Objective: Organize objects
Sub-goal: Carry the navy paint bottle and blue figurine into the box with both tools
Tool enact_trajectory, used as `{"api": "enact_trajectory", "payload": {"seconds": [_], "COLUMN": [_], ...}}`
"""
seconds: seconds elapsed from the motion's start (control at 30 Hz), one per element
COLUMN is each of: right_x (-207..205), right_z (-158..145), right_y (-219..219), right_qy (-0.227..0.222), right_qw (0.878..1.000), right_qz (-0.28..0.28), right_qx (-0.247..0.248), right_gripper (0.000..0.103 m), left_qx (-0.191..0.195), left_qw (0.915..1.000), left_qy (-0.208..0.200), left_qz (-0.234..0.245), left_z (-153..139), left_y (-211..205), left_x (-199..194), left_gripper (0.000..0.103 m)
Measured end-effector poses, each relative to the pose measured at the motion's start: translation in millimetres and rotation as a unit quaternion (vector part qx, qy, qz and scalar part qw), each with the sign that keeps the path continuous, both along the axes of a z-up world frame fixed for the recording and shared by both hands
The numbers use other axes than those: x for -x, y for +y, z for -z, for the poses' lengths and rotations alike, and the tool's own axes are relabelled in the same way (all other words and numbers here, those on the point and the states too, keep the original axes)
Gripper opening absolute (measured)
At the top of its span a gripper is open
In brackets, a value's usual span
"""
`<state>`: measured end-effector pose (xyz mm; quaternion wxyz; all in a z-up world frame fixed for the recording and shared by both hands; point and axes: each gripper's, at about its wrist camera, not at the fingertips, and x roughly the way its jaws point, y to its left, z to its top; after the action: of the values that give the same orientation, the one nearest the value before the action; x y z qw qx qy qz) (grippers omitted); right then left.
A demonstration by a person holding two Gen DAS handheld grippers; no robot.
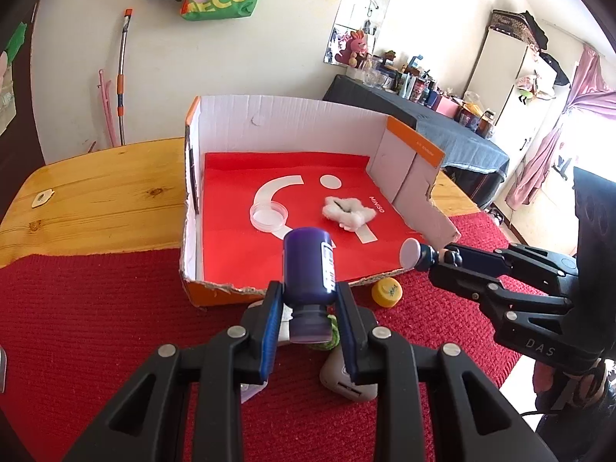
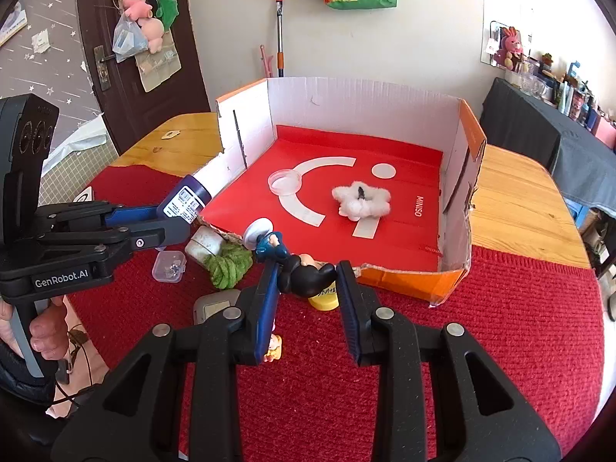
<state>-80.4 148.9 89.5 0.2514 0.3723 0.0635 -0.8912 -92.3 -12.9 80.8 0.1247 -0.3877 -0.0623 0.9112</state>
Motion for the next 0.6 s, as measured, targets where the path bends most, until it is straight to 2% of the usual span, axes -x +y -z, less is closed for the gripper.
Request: {"api": "enact_trajectory", "payload": {"seconds": [0.3, 0.43, 0.6], "right_x": [29, 46, 63], "right_z": [-10, -5, 6], "right_y": [1, 0, -3], "right_qy": [-0.006, -0.021, -0.041], "right_qw": [1.0, 0.999, 0.997], "right_qz": [-0.007, -0.009, -0.014], "right_qx": [-0.026, -0.039, -0.056], "right_gripper": [0.029, 0.029, 0.029], "left_qx": [0.015, 0.018, 0.043], "left_qw": [0.9995, 0.9987, 0.9965], "left_qy": [-0.023, -0.042, -0.061], "left_qz": [0.017, 0.024, 0.037], "left_z": [-2, 2, 10], "left_y": [6, 6, 9], "left_x": [37, 55, 73], "left_gripper": [0.029, 0.029, 0.029]}}
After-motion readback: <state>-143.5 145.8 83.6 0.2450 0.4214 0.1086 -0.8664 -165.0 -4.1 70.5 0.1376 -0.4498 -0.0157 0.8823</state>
